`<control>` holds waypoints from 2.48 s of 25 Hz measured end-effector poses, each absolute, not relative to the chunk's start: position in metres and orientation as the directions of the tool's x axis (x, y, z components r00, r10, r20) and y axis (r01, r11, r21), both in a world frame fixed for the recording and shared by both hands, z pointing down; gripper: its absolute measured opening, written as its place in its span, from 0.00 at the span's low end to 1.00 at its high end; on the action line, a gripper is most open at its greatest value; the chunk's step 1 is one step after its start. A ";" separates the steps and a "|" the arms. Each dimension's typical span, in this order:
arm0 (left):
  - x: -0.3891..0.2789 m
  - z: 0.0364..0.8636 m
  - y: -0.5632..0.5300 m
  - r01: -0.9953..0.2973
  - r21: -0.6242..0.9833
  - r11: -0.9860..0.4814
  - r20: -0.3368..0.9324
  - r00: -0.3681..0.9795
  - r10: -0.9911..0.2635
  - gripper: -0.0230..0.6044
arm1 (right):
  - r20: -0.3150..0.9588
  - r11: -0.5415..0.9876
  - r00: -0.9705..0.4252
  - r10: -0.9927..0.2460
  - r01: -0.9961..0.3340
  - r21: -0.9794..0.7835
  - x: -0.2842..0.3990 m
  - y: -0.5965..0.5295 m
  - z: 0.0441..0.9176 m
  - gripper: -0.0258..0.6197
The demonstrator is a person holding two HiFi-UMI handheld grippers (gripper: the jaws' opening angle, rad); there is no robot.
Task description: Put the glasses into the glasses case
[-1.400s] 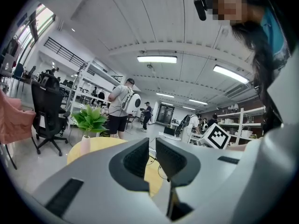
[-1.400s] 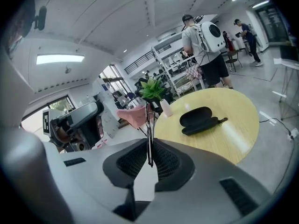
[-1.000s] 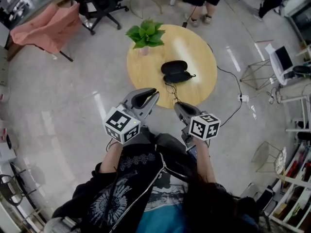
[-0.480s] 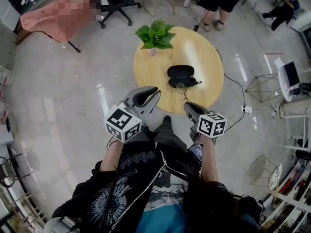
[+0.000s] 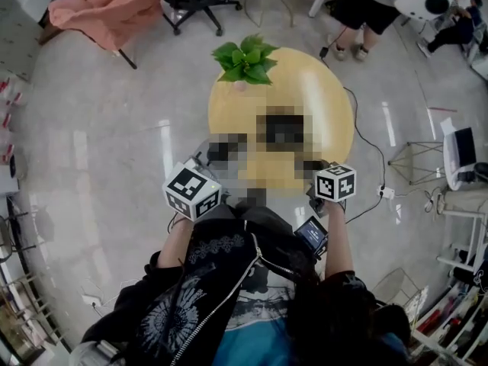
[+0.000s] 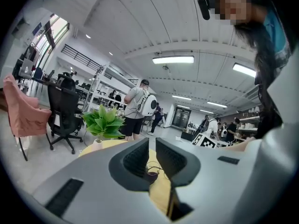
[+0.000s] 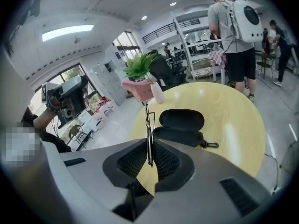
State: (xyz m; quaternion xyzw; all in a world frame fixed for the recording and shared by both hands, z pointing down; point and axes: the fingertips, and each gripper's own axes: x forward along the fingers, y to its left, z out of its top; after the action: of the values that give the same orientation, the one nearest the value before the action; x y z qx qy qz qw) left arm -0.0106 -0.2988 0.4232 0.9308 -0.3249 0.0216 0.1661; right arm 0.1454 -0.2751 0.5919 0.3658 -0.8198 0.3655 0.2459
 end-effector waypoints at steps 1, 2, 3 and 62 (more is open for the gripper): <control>-0.009 0.423 -0.301 -0.622 0.294 -0.726 0.149 0.780 -0.608 0.11 | 0.680 0.492 -0.620 -0.391 -0.766 -0.415 0.148 -0.281 0.597 0.13; -0.006 0.423 -0.303 -0.629 0.294 -0.719 0.150 0.774 -0.616 0.11 | 0.689 0.516 -0.626 -0.365 -0.752 -0.410 0.151 -0.286 0.601 0.13; -0.003 0.424 -0.305 -0.634 0.294 -0.715 0.150 0.769 -0.621 0.11 | 0.698 0.536 -0.630 -0.341 -0.740 -0.406 0.153 -0.291 0.605 0.13; -0.024 0.425 -0.332 -0.774 0.242 -0.585 0.195 0.629 -0.752 0.11 | 0.887 0.782 -0.460 -0.034 -0.565 -0.263 0.166 -0.355 0.693 0.32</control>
State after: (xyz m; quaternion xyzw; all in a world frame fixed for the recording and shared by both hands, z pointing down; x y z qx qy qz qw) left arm -0.0243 -0.3318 0.4246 0.8895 -0.4290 0.0356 0.1530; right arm 0.1656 -0.3550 0.6925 0.1852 -0.8096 0.2735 0.4853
